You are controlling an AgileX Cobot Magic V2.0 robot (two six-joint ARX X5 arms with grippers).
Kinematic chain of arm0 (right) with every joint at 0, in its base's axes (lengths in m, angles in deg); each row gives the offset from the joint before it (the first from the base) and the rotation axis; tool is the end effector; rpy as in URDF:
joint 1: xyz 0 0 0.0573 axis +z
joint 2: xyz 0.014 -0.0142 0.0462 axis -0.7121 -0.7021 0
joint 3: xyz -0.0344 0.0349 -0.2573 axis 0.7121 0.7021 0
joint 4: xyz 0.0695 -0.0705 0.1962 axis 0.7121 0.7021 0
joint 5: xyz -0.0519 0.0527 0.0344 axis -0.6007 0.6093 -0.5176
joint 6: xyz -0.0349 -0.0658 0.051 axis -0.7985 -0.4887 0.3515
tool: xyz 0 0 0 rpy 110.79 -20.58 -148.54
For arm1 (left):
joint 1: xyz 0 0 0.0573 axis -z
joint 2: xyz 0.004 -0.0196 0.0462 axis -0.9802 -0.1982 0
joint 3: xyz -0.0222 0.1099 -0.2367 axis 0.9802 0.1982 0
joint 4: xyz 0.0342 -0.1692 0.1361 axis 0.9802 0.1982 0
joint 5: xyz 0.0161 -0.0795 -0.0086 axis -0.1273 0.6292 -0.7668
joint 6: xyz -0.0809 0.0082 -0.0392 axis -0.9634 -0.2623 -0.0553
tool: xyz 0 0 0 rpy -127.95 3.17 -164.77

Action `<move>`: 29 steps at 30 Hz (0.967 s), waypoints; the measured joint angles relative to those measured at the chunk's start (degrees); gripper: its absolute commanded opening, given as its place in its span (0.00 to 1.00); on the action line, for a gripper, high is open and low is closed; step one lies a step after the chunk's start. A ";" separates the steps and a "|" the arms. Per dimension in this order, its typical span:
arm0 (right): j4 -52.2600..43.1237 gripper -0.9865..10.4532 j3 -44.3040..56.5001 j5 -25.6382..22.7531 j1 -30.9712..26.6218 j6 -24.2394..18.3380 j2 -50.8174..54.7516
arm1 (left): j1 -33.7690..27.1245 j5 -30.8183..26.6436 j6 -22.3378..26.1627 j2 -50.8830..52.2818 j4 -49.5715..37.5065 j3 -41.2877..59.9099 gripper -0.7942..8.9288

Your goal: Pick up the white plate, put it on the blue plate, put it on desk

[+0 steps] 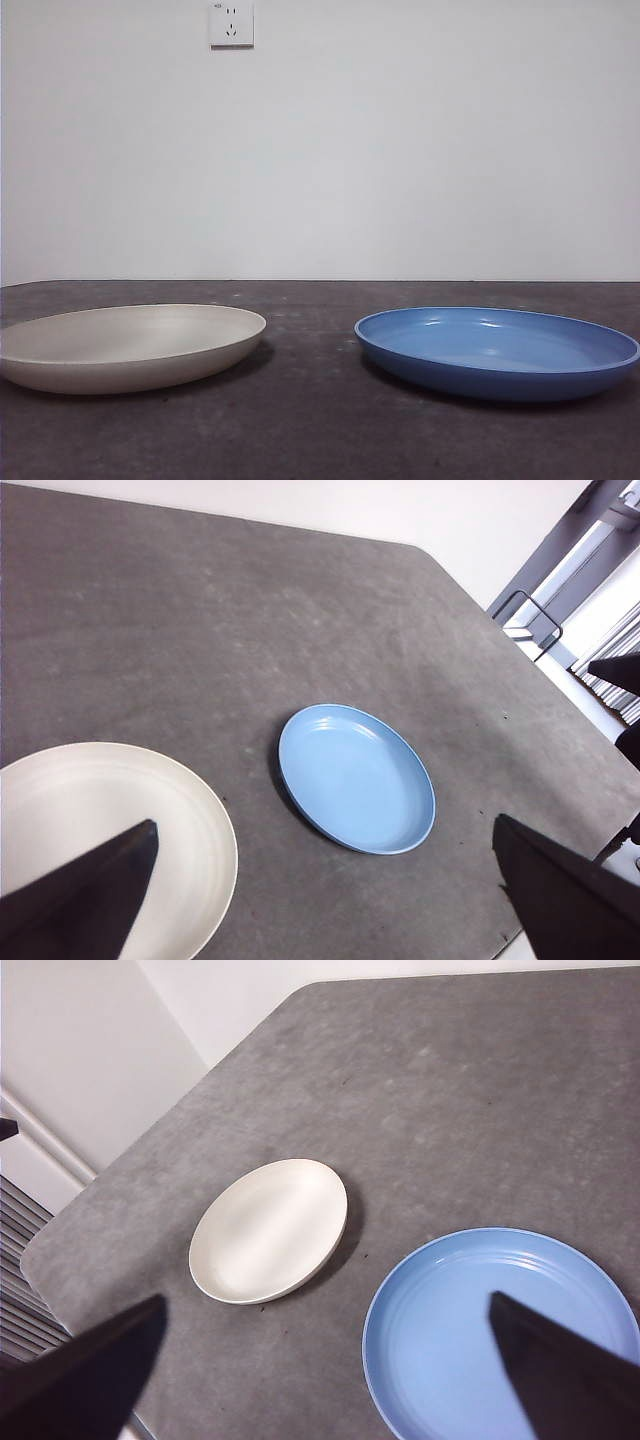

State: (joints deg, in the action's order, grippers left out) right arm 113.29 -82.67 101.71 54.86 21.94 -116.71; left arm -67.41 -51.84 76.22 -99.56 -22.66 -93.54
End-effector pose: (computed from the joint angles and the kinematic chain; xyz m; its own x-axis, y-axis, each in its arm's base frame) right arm 0.1122 0.0652 0.3124 0.6201 0.6987 -0.3568 -0.5754 0.7142 0.3985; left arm 0.1028 -0.0638 0.3180 0.6479 -0.6861 -0.3308 0.5614 0.7237 -0.4014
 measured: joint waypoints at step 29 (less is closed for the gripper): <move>4.63 0.59 0.00 0.35 2.14 0.68 0.02 | -14.62 1.22 -0.59 -37.18 7.52 -5.62 0.69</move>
State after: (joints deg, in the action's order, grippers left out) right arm 117.92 -82.67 102.06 57.00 22.62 -116.69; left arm -82.03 -50.62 75.63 -136.73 -15.14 -99.16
